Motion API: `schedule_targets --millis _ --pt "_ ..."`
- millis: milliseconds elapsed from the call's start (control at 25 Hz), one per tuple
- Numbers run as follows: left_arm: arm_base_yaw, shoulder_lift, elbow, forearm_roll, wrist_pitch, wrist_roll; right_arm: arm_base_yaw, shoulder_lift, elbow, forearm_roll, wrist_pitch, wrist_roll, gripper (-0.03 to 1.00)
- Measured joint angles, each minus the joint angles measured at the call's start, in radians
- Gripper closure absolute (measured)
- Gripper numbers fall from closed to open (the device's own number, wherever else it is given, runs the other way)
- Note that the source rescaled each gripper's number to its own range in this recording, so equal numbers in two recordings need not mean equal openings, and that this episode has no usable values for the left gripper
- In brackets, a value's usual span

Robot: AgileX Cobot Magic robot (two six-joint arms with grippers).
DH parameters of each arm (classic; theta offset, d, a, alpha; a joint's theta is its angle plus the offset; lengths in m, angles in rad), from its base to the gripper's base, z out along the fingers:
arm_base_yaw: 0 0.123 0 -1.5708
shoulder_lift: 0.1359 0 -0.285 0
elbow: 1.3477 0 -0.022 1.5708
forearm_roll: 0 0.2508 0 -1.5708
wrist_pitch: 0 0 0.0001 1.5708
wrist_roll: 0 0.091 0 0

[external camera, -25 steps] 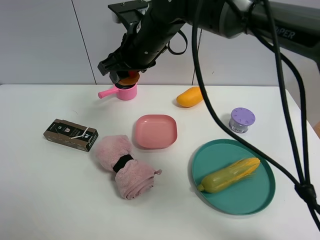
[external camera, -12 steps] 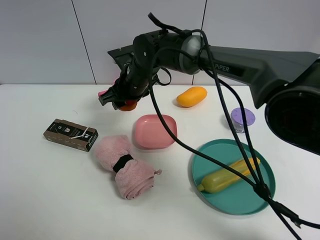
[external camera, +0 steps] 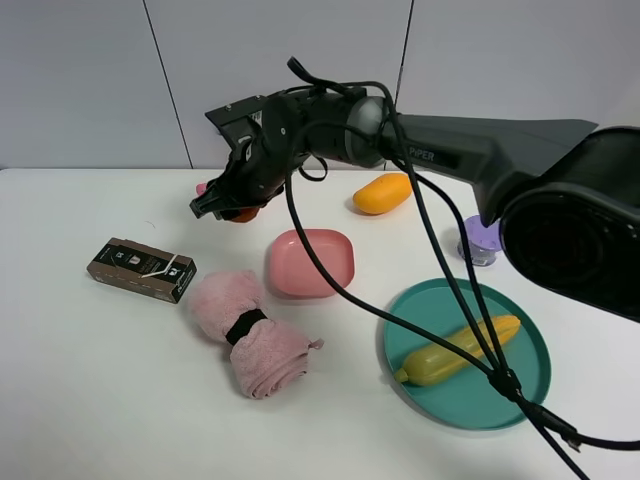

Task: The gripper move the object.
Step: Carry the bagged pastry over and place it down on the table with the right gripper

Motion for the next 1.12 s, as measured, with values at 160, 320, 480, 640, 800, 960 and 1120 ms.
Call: schedule_targets --millis 160,320,480,640,800,960,1120 --pt "0.000 0.000 0.000 0.000 0.000 0.000 0.000 0.032 0.000 0.048 -0.009 -0.045 0.97" --pt "0.000 0.000 0.000 0.000 0.000 0.000 0.000 0.079 0.000 0.055 -0.025 -0.056 0.97" --pt "0.000 0.000 0.000 0.000 0.000 0.000 0.000 0.112 0.000 0.056 -0.076 -0.070 0.97" --pt "0.000 0.000 0.000 0.000 0.000 0.000 0.000 0.139 0.000 0.057 -0.128 -0.072 0.97" --pt "0.000 0.000 0.000 0.000 0.000 0.000 0.000 0.163 0.000 0.056 -0.153 -0.074 0.97" --pt "0.000 0.000 0.000 0.000 0.000 0.000 0.000 0.188 0.000 0.056 -0.155 -0.079 0.97" --pt "0.000 0.000 0.000 0.000 0.000 0.000 0.000 0.192 0.000 0.056 -0.173 -0.088 0.97"
